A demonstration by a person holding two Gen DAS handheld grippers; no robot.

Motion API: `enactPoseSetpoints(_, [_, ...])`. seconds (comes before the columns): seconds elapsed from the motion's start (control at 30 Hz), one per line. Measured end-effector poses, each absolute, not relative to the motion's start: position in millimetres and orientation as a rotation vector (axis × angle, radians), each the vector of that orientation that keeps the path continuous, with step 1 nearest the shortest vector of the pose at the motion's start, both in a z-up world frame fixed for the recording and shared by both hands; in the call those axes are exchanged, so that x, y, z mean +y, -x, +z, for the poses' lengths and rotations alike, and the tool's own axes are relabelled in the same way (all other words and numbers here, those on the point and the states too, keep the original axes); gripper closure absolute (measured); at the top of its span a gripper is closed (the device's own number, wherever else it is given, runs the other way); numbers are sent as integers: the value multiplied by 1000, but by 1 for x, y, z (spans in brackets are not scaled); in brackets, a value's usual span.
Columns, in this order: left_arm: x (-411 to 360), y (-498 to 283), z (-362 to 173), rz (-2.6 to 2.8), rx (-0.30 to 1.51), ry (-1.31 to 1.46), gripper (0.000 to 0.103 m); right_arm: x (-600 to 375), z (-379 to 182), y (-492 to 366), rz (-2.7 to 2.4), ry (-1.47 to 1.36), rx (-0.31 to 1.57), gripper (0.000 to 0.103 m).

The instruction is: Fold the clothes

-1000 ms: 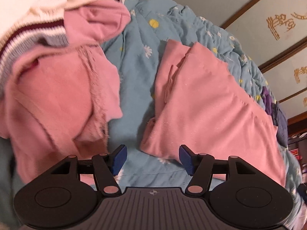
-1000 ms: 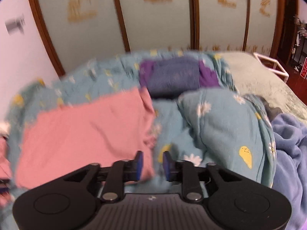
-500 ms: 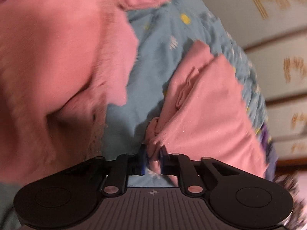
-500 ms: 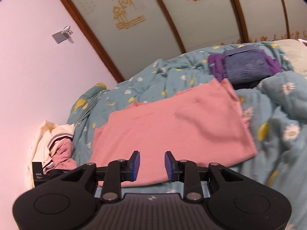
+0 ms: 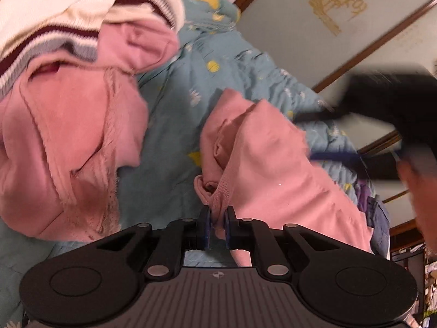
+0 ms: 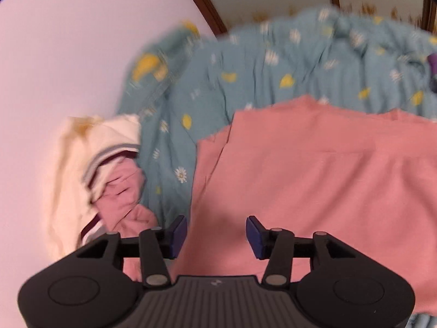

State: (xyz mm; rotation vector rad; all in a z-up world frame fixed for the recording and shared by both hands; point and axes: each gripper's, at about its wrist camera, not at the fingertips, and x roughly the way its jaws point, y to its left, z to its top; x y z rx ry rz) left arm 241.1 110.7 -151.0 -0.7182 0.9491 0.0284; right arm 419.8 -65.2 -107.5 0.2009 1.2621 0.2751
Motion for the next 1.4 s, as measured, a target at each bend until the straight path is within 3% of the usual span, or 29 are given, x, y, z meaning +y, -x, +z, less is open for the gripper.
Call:
enactPoseSetpoints(0.27, [121,-250,-172,42,1007,764,93,8,-152,-492,84,-136,1347,56])
enactPoseSetpoints(0.6, [126,-245,-175,38,1033,785,93,53,-195,-513,-61,43,1406,55])
enactPoseSetpoints(0.63, [126,-246,-176,38,1034,786,93,56,-199,-511,-70,62,1400,61])
enactPoseSetpoints(0.67, [127,-246,-176,38,1036,787,93,57,-201,-509,-77,86,1390,77])
enactPoseSetpoints(0.73, [128,-246,-177,37,1041,787,93,54,-203,-505,-81,119,1367,92])
enactPoseSetpoints(0.77, [128,-246,-177,37,1040,783,93,49,-199,-503,-62,97,1357,97])
enactPoseSetpoints(1.0, [105,-238,-157,11,966,646,93,-16,-160,-498,47,-167,1321,97])
enactPoseSetpoints(1.4, [32,-202,-80,-353,683,490,93,-153,-60,-475,145,-317,1160,98])
